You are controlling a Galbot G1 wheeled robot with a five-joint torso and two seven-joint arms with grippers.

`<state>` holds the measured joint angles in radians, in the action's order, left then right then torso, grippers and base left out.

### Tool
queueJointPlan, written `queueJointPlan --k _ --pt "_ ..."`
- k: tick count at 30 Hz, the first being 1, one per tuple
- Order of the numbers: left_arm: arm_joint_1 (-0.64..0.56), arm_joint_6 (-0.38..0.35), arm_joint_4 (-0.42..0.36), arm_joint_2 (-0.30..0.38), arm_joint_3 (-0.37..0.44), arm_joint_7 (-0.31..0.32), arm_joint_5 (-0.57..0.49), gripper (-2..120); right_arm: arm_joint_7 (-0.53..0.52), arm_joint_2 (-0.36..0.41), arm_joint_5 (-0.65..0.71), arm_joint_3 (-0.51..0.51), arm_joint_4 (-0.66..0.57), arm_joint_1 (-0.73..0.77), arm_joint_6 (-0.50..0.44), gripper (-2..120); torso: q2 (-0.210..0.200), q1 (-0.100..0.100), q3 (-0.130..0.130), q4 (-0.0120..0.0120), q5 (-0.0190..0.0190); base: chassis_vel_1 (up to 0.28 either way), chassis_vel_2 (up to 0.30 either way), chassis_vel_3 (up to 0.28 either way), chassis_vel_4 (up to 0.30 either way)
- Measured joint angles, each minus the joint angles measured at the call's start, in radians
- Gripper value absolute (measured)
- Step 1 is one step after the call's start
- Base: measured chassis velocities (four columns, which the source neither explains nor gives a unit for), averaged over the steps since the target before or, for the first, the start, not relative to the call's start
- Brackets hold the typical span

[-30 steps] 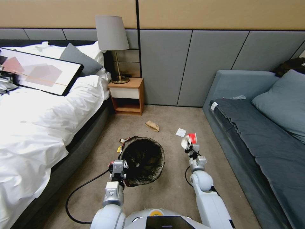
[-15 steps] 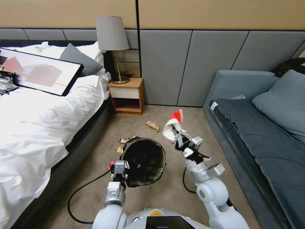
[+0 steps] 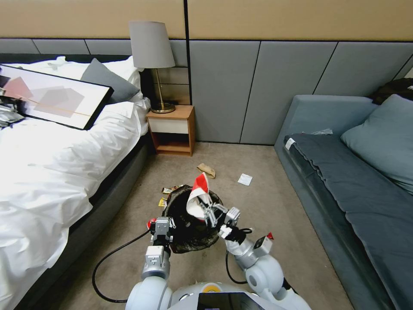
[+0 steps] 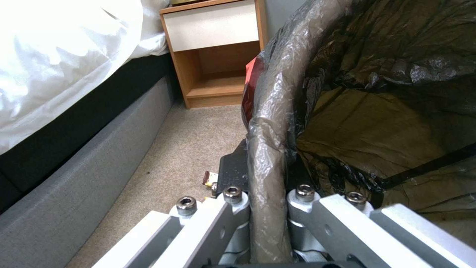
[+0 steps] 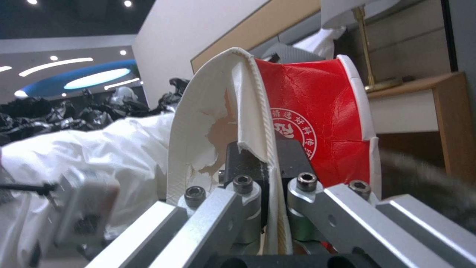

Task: Pick up the trash bin, then pick up the garbage from the floor and place it into the trash bin.

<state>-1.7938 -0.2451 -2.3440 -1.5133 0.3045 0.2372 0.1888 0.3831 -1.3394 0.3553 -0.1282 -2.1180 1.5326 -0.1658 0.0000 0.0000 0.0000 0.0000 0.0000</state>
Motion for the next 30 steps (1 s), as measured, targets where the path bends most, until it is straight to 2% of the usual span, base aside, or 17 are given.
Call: queueJointPlan --k 23,26,27,30 --pt "-0.003 0.002 -0.006 0.000 -0.007 0.000 0.006 1 -0.060 -0.029 -0.053 0.010 0.187 -0.037 -0.010 1 0.000 0.000 0.000 0.0000 0.0000 0.000 0.000 0.000 0.000" --pt "-0.004 0.002 -0.006 0.000 -0.009 -0.001 0.007 1 -0.073 -0.032 -0.064 0.008 0.209 -0.041 -0.011 15 0.000 0.000 0.000 0.0000 0.0000 0.000 0.000 0.000 0.000" --pt "-0.004 0.002 -0.006 0.000 -0.009 -0.001 0.007 1 -0.073 -0.032 -0.064 0.008 0.209 -0.041 -0.011 15 0.000 0.000 0.000 0.0000 0.0000 0.000 0.000 0.000 0.000" --pt "-0.003 0.002 -0.006 -0.001 -0.010 -0.001 0.007 1 -0.078 -0.033 -0.070 0.008 0.213 -0.040 -0.011 28 0.000 0.000 0.000 0.0000 0.0001 0.000 0.000 0.000 0.000"
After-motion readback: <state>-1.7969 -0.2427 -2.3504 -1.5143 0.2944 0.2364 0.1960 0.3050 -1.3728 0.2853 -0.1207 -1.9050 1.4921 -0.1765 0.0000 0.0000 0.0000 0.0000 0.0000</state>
